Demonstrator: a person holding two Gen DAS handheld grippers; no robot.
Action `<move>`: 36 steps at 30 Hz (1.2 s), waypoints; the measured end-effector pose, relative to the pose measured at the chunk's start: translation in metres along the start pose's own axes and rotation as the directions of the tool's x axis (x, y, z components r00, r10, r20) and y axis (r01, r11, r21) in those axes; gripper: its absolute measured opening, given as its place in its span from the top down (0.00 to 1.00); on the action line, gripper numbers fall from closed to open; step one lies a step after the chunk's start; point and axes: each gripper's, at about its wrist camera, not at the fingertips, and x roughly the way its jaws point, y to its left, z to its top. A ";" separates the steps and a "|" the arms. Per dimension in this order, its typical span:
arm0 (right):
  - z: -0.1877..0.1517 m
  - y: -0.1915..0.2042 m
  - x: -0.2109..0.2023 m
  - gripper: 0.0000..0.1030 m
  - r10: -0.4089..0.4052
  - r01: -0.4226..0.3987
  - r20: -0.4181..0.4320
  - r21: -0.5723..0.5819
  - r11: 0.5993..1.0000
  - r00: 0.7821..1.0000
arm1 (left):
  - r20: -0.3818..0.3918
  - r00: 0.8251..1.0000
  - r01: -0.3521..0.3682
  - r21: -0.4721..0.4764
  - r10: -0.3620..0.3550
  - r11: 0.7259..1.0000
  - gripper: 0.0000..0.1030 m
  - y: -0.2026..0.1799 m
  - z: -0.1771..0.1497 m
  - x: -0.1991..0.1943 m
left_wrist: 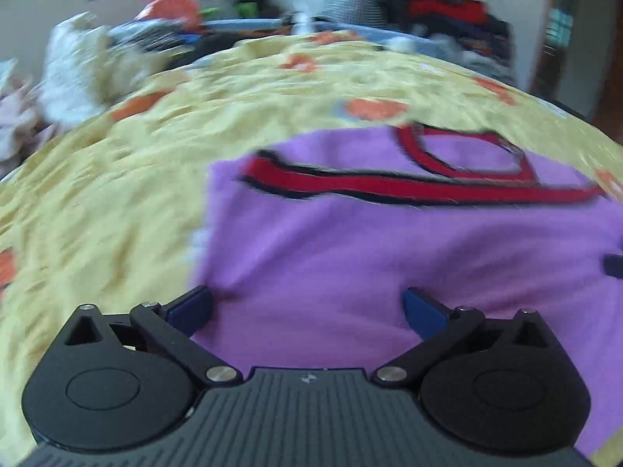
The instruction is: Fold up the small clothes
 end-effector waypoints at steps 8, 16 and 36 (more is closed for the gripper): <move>-0.002 0.024 -0.021 0.31 0.141 -0.141 0.003 0.050 0.989 0.990 | -0.017 0.998 0.063 0.063 -0.062 0.996 0.01 -0.004 0.054 0.050; -0.013 -0.012 -0.049 0.31 -0.034 0.029 0.033 0.143 0.989 0.999 | -0.041 0.997 0.061 -0.077 -0.064 0.995 0.00 0.074 0.038 0.037; -0.077 0.199 -0.079 0.27 0.345 -0.336 0.002 -0.226 0.914 0.938 | 0.004 0.996 0.086 0.083 -0.086 0.993 0.00 0.035 0.037 -0.002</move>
